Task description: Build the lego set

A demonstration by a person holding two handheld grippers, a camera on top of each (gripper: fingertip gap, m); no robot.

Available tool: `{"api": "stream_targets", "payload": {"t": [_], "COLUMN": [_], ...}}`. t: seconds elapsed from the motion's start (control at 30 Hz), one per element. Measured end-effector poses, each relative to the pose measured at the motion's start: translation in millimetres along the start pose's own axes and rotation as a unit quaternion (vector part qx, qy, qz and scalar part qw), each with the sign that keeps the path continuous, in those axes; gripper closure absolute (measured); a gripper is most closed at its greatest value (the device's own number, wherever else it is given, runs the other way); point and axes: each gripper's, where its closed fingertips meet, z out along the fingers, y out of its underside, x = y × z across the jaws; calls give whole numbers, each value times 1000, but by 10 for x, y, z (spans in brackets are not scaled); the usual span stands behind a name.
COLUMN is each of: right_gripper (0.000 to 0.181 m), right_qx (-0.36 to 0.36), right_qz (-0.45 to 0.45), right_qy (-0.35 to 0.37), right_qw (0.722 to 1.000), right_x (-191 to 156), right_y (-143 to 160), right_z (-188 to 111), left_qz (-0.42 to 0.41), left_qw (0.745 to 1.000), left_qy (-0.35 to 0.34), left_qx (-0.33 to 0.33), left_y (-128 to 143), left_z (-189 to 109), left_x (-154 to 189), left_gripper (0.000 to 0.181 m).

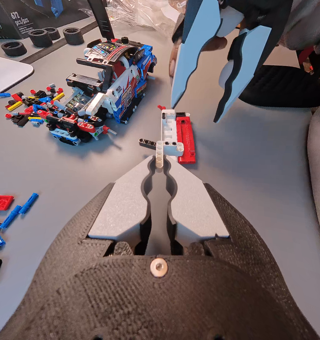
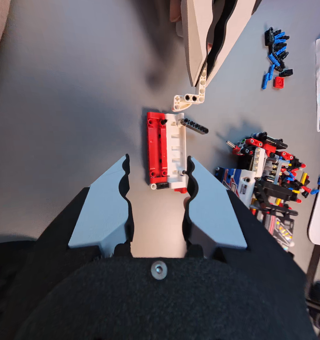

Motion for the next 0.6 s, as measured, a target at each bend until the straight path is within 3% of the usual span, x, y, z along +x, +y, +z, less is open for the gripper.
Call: {"api": "stream_targets", "payload": {"t": [0.23,0.27,0.33,0.53,0.6], "right_gripper": [137,144,181,181,167], "right_qx": [142,159,189,202,206], "right_qz": [122,140,162,201,216], "right_qy": [72,94,133,156,157], "right_qw": [980,973,959,946,941], "right_x": [-33,19,120,229,248], "right_y": [-310,-339,-374,-315,-294], "right_z": [-17,-19,-28,-24,-16], "left_qz": [-12,-13,-11,-2,-5], "left_qw": [1000,1000,1000,1000,1000], "left_qy": [-6,-6,-5,-2,-5], "left_qx": [-2,-3,-6,-13,-12], "left_y": [-6,-2,3,18,17], "left_z": [47,60,87,120,118], "left_x": [31,43,72,115,102], "left_gripper": [176,176,176,176,176]}}
